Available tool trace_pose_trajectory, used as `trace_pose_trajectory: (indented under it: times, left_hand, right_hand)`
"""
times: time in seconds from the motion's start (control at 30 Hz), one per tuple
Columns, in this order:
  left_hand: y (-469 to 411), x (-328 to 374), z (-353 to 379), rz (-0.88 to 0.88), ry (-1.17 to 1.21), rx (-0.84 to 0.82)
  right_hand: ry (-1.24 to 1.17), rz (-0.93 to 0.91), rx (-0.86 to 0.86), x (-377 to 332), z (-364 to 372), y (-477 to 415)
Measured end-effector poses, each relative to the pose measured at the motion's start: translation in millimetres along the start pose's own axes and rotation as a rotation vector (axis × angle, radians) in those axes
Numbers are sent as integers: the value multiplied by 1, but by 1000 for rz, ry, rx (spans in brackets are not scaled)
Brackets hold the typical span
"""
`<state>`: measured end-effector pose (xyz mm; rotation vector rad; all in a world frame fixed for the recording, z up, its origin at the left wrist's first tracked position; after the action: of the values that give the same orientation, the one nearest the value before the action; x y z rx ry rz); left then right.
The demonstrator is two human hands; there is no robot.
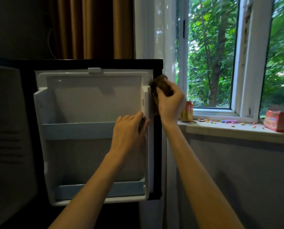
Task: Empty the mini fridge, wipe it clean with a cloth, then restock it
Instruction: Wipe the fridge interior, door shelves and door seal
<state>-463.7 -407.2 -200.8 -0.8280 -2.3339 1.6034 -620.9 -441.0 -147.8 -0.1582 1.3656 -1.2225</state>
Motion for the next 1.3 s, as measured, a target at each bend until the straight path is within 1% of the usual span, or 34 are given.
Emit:
trace_pose_trajectory:
  times: [0.13, 0.2, 0.27, 0.3, 0.43, 0.5, 0.6, 0.67, 0.77, 0.87, 0.97, 1.03, 1.13, 1.2, 1.3]
  left_hand:
    - [0, 1, -1, -22, 3, -21]
    - [-1, 1, 0, -31, 11, -37]
    - [0, 0, 2, -37, 24, -54]
    - [1, 0, 2, -36, 26, -61]
    - [1, -2, 3, -48, 21, -61]
    - [1, -2, 3, -52, 14, -63]
    - [2, -2, 0, -39, 27, -65]
    - [4, -1, -3, -21, 21, -55]
    - [6, 1, -10, -10, 17, -32]
    - [5, 2, -9, -15, 16, -40]
    - [5, 2, -9, -14, 15, -30]
    - [6, 2, -12, -4, 3, -12]
    - [7, 4, -15, -6, 12, -28]
    - [6, 5, -16, -15, 29, -36]
    - [9, 6, -21, -5, 32, -4]
  right_hand:
    - [37, 81, 4, 59, -26, 63]
    - [35, 194, -39, 98, -40, 102]
    - [-38, 351, -79, 135, -56, 144]
    - [-43, 390, -87, 148, -63, 164]
    - [32, 573, -125, 203, -89, 233]
    - [65, 647, -138, 223, -98, 258]
    - [97, 685, -155, 225, -102, 268]
    - [38, 621, -122, 203, -97, 251]
    - [-36, 433, -104, 145, -75, 193]
    - [11, 217, -99, 77, -44, 119]
    - [29, 88, 12, 14, -20, 46]
    - [15, 35, 71, -25, -6, 7]
    - [73, 18, 47, -61, 8, -32]
    - [82, 36, 10, -60, 5, -33]
    - [27, 34, 6, -31, -12, -3]
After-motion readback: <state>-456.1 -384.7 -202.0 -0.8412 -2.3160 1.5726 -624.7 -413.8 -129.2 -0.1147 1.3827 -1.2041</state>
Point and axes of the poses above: each hand's wrist, its own y-axis away from the middle knuckle, its own z-axis out of the palm, x = y × z, the point moved 9 cm from there along -y, towards the middle knuckle, and after that the axes turned 9 degrees about z, right-handed, at the moved point
